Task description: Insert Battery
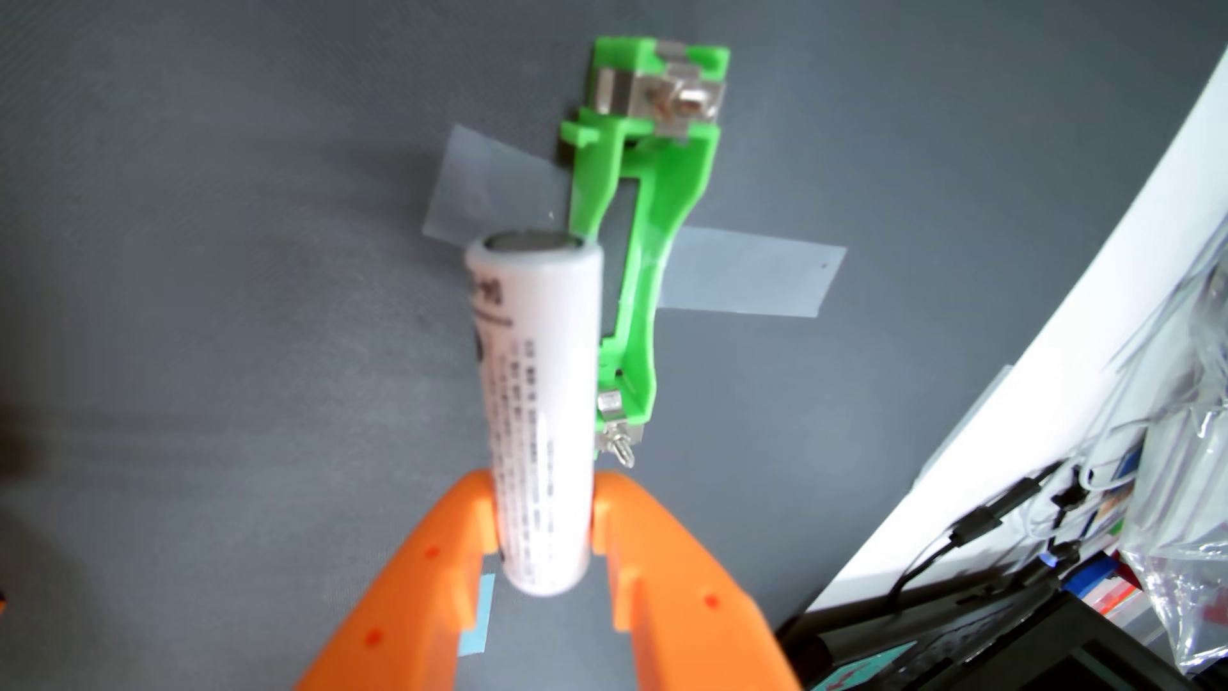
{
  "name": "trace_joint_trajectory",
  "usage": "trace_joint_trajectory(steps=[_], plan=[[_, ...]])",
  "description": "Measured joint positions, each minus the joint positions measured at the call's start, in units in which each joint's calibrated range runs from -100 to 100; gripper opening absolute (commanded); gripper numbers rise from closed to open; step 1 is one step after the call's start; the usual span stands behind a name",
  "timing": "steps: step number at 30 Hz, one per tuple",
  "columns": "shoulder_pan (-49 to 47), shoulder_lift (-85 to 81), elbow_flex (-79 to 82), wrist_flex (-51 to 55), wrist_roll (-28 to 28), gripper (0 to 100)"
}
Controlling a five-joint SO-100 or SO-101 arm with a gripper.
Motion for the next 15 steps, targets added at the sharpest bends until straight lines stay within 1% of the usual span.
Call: trace_joint_trajectory(steps=[6, 15], plan=[[-0.08, 0.0, 0.0, -0.33, -0.15, 1], [-0.08, 0.0, 0.0, -5.36, -1.43, 1]])
